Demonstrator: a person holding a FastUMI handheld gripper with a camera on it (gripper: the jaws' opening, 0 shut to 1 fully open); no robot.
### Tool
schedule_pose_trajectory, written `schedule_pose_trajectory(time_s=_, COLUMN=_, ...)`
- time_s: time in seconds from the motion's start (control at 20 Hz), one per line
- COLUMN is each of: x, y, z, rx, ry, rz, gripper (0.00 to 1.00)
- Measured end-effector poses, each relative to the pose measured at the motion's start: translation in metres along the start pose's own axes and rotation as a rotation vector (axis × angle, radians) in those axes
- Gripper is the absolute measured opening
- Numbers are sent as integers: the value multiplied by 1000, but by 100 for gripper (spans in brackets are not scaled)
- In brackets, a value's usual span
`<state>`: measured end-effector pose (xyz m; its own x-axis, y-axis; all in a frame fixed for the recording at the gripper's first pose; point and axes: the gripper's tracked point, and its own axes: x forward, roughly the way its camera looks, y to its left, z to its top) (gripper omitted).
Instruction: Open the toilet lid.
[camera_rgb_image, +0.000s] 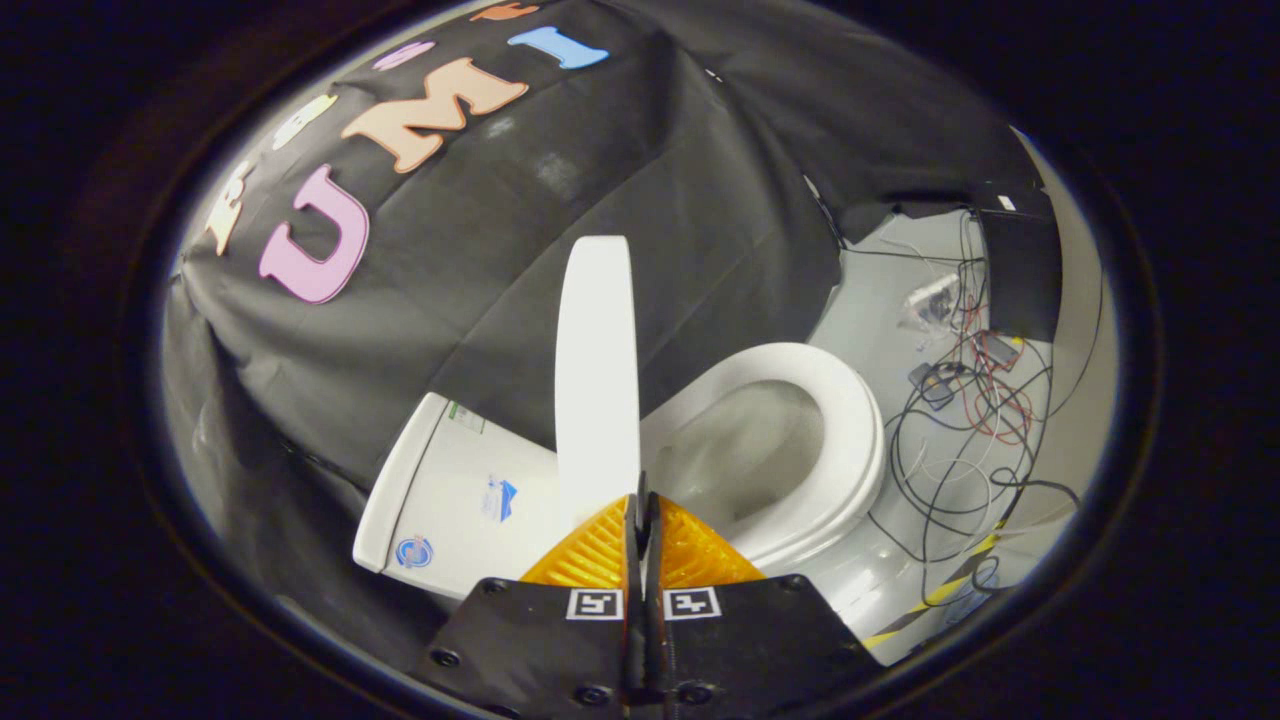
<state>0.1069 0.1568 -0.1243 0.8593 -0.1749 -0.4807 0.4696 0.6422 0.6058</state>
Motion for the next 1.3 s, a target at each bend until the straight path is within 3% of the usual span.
schedule_pose_trajectory(time_s=0.9, x=-11, y=107, z=-2, rx=-279, ry=-54, rz=-46, gripper=0)
schedule_pose_trajectory(time_s=1.3, x=-8, y=152, z=-16, rx=-380, ry=-61, rz=-22, gripper=0)
